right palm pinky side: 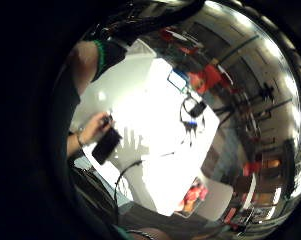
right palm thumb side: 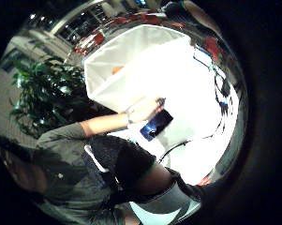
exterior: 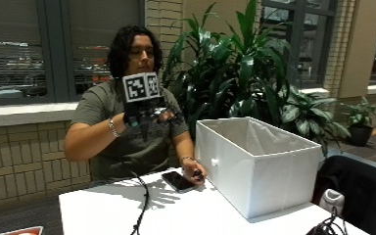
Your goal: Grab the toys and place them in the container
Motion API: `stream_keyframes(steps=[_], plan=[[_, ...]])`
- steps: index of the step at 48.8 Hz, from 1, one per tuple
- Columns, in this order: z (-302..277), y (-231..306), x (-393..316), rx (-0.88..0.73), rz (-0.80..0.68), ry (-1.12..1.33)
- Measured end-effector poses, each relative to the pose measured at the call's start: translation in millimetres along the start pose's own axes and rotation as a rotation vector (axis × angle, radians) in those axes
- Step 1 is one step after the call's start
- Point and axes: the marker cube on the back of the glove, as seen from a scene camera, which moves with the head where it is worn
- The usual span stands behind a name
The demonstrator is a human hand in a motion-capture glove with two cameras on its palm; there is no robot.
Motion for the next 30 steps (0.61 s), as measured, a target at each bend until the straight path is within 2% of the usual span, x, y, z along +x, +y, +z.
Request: stream_keyframes(steps=[7,13,30], plan=[[29.6,81.7,13.1,-0.103,0.127,-0.014],[41.4,120.0,27.4,-0.110,0.224,0.029],[47.2,149.5,31.5,-0.041,0.298,-0.041]])
